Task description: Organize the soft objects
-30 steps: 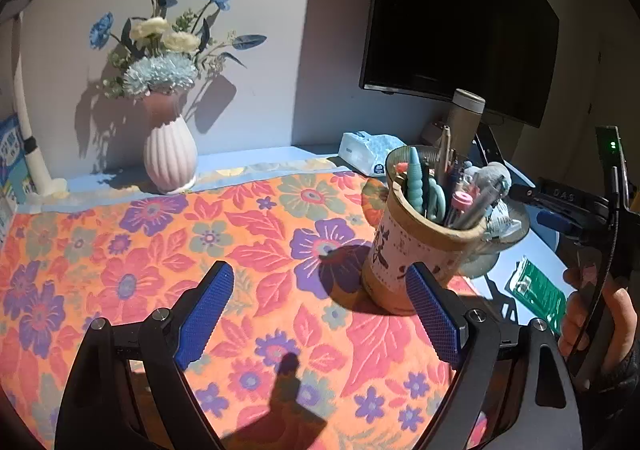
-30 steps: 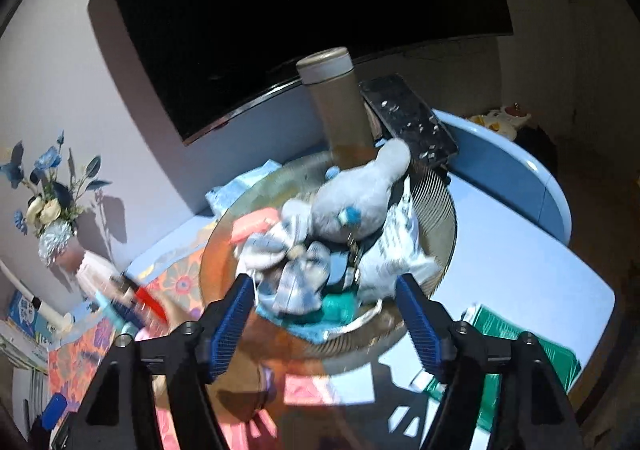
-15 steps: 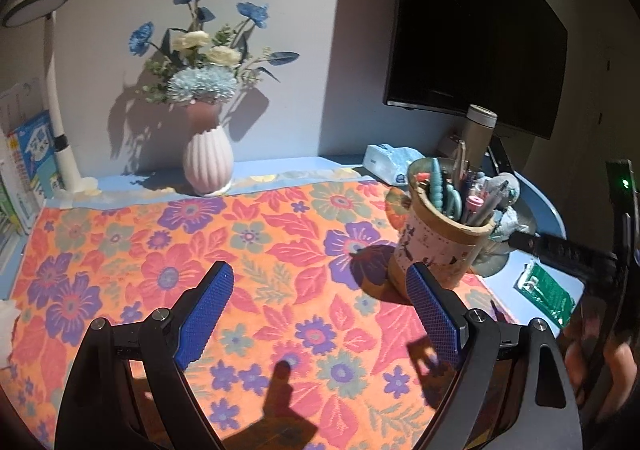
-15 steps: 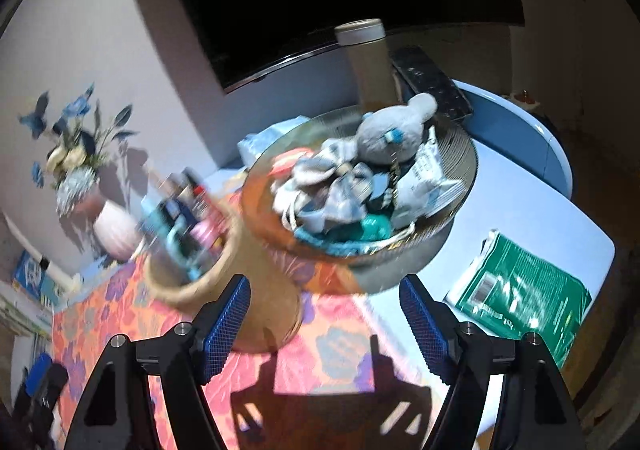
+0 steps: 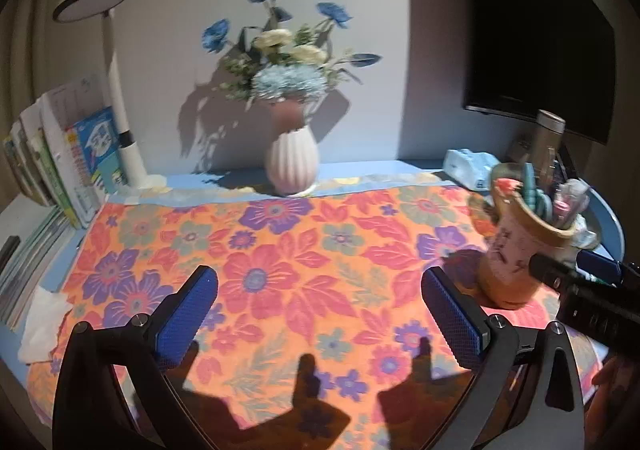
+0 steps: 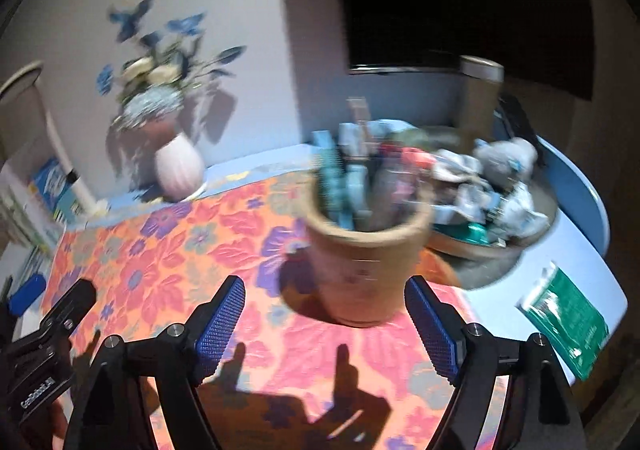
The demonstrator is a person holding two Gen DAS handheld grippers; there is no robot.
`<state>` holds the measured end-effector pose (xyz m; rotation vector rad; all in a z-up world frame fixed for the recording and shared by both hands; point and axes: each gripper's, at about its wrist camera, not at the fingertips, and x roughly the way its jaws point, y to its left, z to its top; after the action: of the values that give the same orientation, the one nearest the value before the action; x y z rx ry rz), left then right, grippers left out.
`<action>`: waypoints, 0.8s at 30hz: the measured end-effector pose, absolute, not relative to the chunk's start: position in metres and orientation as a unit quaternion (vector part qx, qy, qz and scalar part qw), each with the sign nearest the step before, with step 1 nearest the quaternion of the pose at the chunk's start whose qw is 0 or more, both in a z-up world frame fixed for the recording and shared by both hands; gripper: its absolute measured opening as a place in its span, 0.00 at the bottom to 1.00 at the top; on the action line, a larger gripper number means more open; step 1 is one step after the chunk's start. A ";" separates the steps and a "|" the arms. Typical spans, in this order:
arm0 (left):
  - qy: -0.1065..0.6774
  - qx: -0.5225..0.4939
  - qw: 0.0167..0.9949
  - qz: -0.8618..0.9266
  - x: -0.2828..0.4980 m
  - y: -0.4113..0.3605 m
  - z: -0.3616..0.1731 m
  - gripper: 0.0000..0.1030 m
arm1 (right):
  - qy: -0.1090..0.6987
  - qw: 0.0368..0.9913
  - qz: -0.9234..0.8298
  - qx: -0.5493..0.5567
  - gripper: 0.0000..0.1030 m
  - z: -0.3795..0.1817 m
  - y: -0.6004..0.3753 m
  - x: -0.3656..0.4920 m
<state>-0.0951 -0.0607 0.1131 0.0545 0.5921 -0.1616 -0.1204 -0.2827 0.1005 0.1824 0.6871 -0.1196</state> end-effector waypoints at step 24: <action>0.358 0.077 0.930 -0.013 -0.006 -0.028 0.024 0.99 | 0.308 0.950 0.016 0.043 0.81 0.044 -0.199 -0.036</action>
<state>-0.0057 -0.0285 0.0242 0.1567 0.7340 -0.0263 -0.0363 -0.1993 0.0435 0.0870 0.6274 0.0334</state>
